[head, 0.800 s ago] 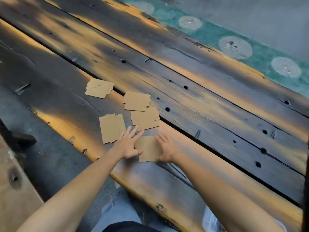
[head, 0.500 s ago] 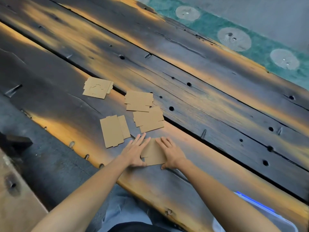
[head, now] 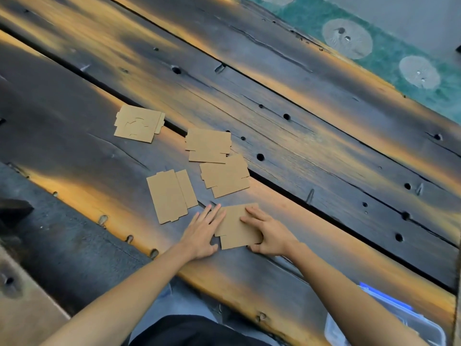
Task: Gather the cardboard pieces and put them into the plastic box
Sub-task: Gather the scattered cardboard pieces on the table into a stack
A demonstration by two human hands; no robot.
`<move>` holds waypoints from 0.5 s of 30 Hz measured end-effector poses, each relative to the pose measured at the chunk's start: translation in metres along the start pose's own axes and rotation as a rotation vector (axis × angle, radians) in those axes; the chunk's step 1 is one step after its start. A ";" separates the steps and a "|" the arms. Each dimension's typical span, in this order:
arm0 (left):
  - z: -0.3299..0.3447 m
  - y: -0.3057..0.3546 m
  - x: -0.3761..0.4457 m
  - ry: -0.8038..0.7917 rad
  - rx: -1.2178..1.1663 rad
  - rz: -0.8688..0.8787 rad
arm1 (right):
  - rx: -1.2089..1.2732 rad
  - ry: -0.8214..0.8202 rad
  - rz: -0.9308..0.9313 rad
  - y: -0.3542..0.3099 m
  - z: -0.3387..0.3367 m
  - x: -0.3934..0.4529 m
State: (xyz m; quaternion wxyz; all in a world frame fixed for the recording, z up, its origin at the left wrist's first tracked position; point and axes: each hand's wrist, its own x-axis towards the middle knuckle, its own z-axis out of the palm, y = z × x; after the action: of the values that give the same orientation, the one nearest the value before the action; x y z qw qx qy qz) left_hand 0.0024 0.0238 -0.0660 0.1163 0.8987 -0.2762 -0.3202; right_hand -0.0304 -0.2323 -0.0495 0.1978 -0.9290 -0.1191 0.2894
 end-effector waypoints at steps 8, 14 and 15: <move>-0.032 -0.020 -0.002 0.271 -0.282 -0.041 | 0.113 0.317 -0.096 -0.025 -0.024 0.000; -0.078 -0.041 -0.015 0.411 -0.599 -0.130 | 0.231 0.420 -0.082 -0.056 -0.055 0.032; -0.084 -0.046 -0.017 0.407 -0.649 -0.147 | 0.246 0.442 -0.083 -0.060 -0.058 0.038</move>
State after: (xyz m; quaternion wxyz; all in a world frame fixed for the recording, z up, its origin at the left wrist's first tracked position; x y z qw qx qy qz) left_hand 0.0647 0.0743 -0.0103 0.4238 0.8777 -0.0666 -0.2133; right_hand 0.0278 -0.1828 0.0020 0.3420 -0.9330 -0.0748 0.0833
